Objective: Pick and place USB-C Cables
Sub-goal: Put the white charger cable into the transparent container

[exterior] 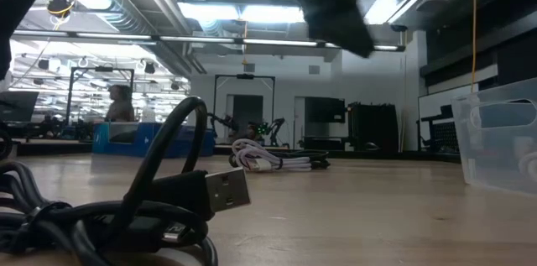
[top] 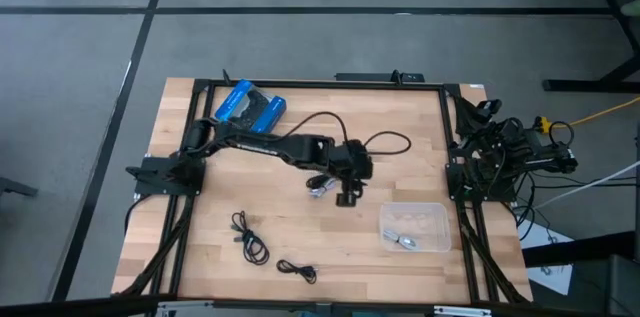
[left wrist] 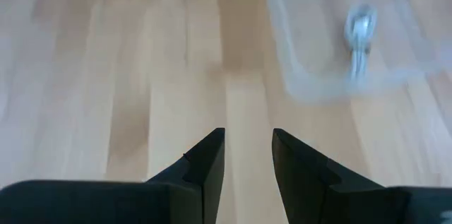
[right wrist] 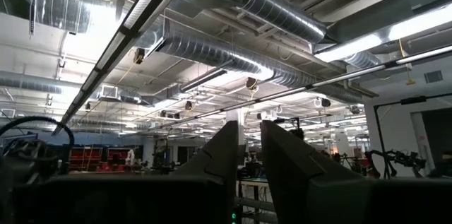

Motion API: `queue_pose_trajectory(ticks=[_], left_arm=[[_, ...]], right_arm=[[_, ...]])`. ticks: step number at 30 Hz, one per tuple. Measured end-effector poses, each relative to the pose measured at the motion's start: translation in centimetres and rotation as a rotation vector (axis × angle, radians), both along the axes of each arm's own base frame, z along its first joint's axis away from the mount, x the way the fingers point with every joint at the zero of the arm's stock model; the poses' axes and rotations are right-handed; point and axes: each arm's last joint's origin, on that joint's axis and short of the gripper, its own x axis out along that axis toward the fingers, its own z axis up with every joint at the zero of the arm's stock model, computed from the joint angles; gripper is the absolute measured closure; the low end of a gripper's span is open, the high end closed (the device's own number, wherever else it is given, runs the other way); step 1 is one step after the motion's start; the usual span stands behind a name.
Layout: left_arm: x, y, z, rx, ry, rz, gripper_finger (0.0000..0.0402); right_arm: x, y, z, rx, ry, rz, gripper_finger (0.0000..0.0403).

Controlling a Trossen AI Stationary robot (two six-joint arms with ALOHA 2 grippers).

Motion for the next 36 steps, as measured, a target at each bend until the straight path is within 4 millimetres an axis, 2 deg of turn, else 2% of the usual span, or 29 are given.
queue_pose_trajectory(ticks=[5,10,19,23,29,36], left_arm=[[-2.2,1.0,0.2,-0.020,0.188,0.052,0.0289],[-3.5,1.8,-0.4,-0.061,0.334,0.134,0.0289],[-4.0,1.9,-0.7,-0.086,0.388,0.171,0.0289],[-4.4,1.3,-0.8,-0.119,0.429,0.222,0.0289],[-5.1,-0.6,-1.1,-0.162,0.500,0.290,0.0289],[-4.7,-3.1,-1.5,-0.217,0.451,0.368,0.0289]], right_arm=[[0.1,0.0,0.0,-0.002,0.007,0.000,0.0334],[0.1,0.0,-0.1,-0.003,0.015,0.001,0.0334],[0.1,0.0,-0.1,-0.004,0.018,0.001,0.0334],[0.2,0.0,-0.1,-0.005,0.025,0.001,0.0334],[0.4,0.1,-0.3,-0.010,0.054,0.001,0.0334],[0.4,0.1,-0.4,-0.012,0.060,0.001,0.0334]])
